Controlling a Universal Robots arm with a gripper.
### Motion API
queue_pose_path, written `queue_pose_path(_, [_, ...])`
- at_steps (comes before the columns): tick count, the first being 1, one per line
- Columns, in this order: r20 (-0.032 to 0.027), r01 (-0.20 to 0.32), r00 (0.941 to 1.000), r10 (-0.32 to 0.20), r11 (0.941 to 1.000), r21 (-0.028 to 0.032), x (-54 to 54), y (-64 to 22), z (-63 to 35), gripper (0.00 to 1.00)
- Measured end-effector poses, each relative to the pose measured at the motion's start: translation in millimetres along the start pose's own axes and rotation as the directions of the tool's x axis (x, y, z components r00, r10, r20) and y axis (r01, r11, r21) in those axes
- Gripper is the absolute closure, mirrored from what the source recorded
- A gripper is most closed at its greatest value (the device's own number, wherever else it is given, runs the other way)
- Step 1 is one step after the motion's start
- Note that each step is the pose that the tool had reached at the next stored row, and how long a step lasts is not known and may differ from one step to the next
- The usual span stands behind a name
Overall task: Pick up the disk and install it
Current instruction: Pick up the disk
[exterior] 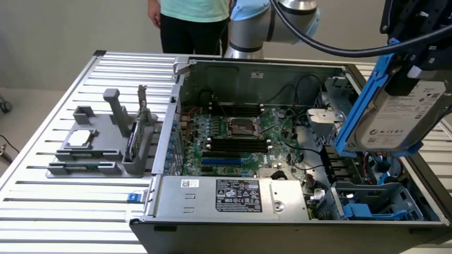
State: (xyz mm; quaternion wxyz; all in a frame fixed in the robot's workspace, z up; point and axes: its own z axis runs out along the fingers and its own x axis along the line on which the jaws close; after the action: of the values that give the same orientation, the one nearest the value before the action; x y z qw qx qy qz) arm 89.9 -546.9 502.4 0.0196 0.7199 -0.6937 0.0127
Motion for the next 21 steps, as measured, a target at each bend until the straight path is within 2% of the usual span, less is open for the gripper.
queue_pose_path(4, [0.0000, 0.000, 1.0000, 0.000, 1.0000, 0.0001, 12.9, -6.7, 3.4, 0.67])
queue_pose_path(9, [0.0002, 0.000, 1.0000, 0.000, 1.0000, 0.0002, 34.2, -9.6, 13.1, 0.67])
queue_pose_path(14, [0.0000, 0.000, 1.0000, 0.000, 1.0000, 0.0001, 35.9, -16.0, 22.1, 0.67])
queue_pose_path(19, [0.0003, -0.007, 1.0000, 0.007, 1.0000, -0.0003, 35.5, -16.4, 31.4, 0.67])
queue_pose_path(21, [0.0004, -0.011, 0.9999, 0.011, 0.9999, -0.0021, 34.5, -16.5, 34.9, 0.67])
